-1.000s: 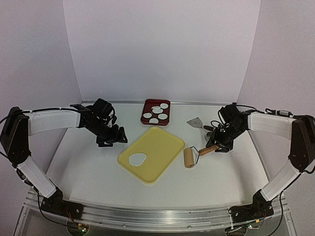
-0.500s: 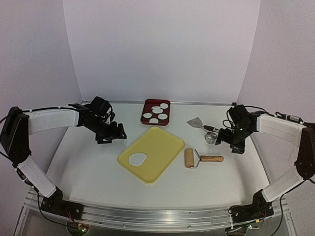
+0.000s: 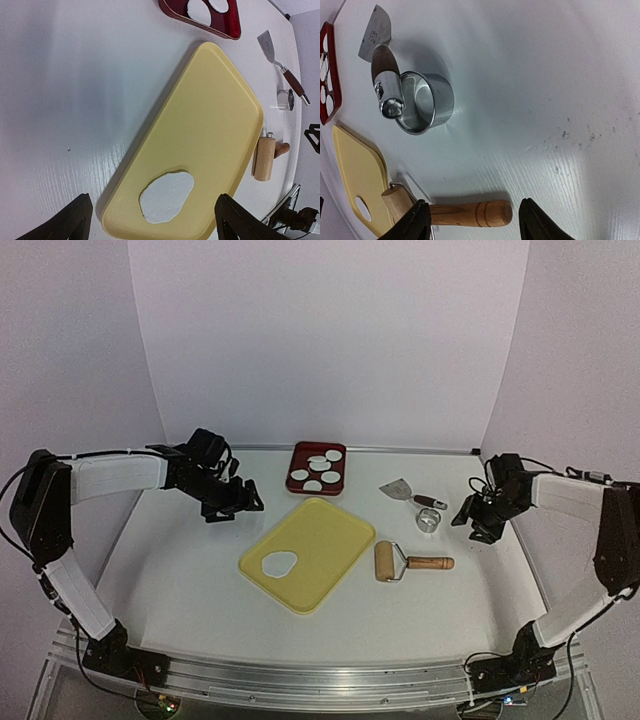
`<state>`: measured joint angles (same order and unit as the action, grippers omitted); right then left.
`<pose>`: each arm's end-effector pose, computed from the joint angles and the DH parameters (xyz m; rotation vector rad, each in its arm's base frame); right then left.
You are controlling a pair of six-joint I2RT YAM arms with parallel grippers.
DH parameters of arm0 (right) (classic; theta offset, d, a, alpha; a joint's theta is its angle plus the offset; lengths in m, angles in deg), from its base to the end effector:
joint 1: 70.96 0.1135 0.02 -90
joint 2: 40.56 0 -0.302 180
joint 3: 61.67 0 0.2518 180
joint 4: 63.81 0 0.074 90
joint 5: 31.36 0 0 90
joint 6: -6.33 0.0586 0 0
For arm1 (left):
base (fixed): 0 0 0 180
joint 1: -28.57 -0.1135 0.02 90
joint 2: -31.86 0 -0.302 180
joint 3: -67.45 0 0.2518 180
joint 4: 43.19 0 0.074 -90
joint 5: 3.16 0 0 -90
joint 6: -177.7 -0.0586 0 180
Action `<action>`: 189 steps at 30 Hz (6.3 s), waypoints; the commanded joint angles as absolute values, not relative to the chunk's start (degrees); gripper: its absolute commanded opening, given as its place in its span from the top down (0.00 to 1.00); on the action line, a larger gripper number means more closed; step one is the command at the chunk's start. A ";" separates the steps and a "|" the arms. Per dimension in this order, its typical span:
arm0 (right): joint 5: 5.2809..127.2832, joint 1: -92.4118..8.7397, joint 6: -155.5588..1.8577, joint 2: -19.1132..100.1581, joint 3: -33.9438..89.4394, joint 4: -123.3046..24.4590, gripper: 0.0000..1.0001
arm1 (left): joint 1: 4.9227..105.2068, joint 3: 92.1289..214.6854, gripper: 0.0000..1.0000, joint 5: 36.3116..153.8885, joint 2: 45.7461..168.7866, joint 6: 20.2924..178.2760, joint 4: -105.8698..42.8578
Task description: Roll out the dumpling wrappers from the dough
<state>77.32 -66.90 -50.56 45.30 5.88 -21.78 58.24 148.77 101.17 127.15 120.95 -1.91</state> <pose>0.2993 0.0401 0.2231 0.5595 2.6253 0.6444 0.3115 -0.1941 0.2460 0.0215 2.6624 -0.7197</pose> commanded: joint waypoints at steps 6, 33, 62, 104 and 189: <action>85.80 -67.38 -53.04 60.94 17.25 -30.78 0.51 | 57.95 155.30 0.14 103.05 133.53 125.89 -4.85; 85.24 -67.37 -57.39 72.01 25.30 -28.55 0.87 | 57.93 158.41 0.15 100.86 136.42 125.01 -1.21; 74.19 -58.68 -60.91 68.21 26.34 -20.75 1.00 | 57.92 157.29 0.14 100.96 133.91 116.12 1.88; 68.84 -13.91 -33.94 96.10 77.43 5.81 1.00 | 55.99 142.89 0.45 122.45 119.69 106.91 -1.30; 67.74 -13.86 -37.34 109.14 88.69 11.27 1.00 | 58.17 143.82 0.76 130.53 137.64 103.27 -6.19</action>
